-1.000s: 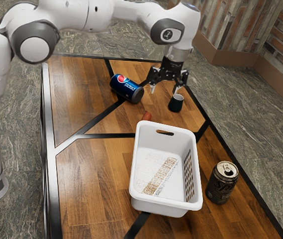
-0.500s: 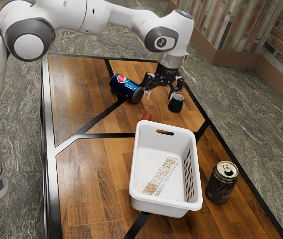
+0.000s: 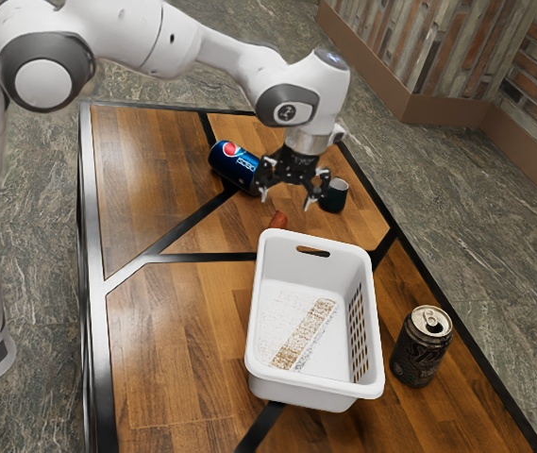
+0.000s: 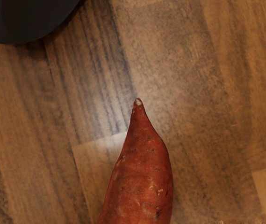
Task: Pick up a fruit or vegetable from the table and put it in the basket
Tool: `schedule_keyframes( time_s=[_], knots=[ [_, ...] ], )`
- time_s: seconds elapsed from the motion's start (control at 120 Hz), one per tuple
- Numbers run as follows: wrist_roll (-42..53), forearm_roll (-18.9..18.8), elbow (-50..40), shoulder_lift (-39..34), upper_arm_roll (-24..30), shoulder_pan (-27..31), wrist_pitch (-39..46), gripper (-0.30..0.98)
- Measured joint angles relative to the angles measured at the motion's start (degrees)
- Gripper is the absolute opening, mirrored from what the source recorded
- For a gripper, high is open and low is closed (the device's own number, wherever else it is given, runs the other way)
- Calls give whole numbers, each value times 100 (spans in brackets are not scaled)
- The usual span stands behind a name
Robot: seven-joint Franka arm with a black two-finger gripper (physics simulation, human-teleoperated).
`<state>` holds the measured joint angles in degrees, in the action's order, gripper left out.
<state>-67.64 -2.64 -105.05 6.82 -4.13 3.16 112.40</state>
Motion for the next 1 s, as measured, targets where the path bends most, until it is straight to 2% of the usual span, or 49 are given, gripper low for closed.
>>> schedule_keyframes(
  time_s=[1.0],
  knots=[
    [863,38,-594,74,-16,0,955,69]
  ],
)
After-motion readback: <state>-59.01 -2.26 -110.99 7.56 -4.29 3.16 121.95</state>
